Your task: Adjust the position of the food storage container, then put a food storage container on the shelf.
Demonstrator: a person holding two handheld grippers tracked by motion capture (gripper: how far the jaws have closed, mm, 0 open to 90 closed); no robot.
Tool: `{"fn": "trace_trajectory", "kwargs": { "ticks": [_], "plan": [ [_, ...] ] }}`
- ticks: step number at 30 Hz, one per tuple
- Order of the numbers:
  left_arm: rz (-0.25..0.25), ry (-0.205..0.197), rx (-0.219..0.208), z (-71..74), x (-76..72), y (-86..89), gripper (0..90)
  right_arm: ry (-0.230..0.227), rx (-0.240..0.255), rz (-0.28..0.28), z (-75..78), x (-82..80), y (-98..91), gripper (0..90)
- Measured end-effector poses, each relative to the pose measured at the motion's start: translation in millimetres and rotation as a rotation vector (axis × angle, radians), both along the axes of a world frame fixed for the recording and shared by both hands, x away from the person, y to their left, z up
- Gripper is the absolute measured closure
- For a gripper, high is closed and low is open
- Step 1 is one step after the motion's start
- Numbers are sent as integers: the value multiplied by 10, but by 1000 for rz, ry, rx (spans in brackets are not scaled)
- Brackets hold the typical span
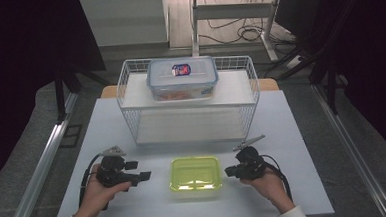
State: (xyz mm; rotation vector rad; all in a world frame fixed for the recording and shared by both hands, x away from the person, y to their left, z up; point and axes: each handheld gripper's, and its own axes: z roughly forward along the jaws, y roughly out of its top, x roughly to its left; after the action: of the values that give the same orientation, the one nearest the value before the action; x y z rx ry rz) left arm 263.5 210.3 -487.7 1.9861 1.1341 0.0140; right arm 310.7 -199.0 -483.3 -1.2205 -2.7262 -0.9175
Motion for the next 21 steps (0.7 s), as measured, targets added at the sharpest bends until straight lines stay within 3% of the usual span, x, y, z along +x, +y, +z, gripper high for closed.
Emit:
{"fn": "trace_trajectory", "kwargs": {
  "ticks": [3, 7, 14, 21],
  "plan": [
    [3, 8, -7, -3, 1, -40, 234, -8, 33, -16, 40, -14, -71, 810],
    [-3, 17, -17, -12, 9, -104, 223, -26, 68, -22, 68, -35, -137, 688],
    [-12, 34, -44, -21, 34, -227, 218, -18, 110, -42, 90, -33, -150, 561],
    [-23, 39, -52, -42, 57, -344, 211, 0, 138, -67, 105, -25, -149, 527]
  ]
}}
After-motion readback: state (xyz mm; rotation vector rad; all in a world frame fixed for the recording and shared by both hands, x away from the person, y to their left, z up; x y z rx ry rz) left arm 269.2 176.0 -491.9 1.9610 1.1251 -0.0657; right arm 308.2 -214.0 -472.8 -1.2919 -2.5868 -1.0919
